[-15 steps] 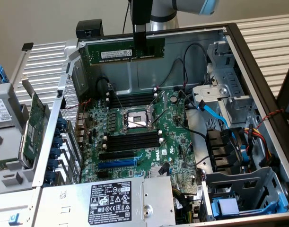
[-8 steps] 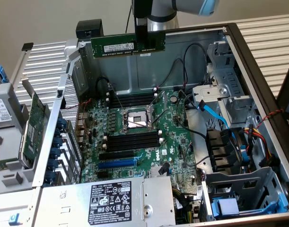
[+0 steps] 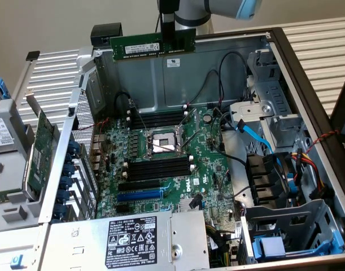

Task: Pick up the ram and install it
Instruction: 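Pick up the ram and move it above insertion slot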

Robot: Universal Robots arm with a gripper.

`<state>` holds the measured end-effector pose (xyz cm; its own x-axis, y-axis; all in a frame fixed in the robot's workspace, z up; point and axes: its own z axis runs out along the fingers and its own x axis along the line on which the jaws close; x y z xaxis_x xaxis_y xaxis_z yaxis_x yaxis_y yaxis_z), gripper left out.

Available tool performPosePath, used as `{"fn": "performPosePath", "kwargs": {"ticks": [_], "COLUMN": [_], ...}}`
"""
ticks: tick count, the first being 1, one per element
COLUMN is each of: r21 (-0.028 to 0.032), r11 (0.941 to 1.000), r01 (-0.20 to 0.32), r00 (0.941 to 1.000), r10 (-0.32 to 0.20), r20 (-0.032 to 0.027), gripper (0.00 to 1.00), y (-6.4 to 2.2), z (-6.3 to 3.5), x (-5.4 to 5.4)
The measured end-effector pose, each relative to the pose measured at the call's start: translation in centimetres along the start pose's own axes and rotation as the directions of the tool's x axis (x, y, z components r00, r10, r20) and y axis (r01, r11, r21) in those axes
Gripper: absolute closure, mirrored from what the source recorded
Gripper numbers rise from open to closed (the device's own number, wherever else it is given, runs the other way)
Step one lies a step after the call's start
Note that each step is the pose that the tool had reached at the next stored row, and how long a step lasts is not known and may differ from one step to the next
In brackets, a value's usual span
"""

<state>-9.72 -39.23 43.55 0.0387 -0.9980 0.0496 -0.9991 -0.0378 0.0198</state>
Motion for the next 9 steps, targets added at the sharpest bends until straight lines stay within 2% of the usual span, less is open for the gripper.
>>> {"fn": "performPosePath", "kwargs": {"ticks": [3, 9], "r21": [0.0005, 0.0015], "r11": [1.0000, 1.0000], "r01": [0.000, 0.000], "r00": [1.0000, 1.0000], "r10": [0.000, 0.000], "r20": [0.0063, 0.0069], "gripper": [0.88, 0.88], "y": [0.01, 0.08], "z": [0.03, 0.13], "x": [-0.29, -0.75]}}
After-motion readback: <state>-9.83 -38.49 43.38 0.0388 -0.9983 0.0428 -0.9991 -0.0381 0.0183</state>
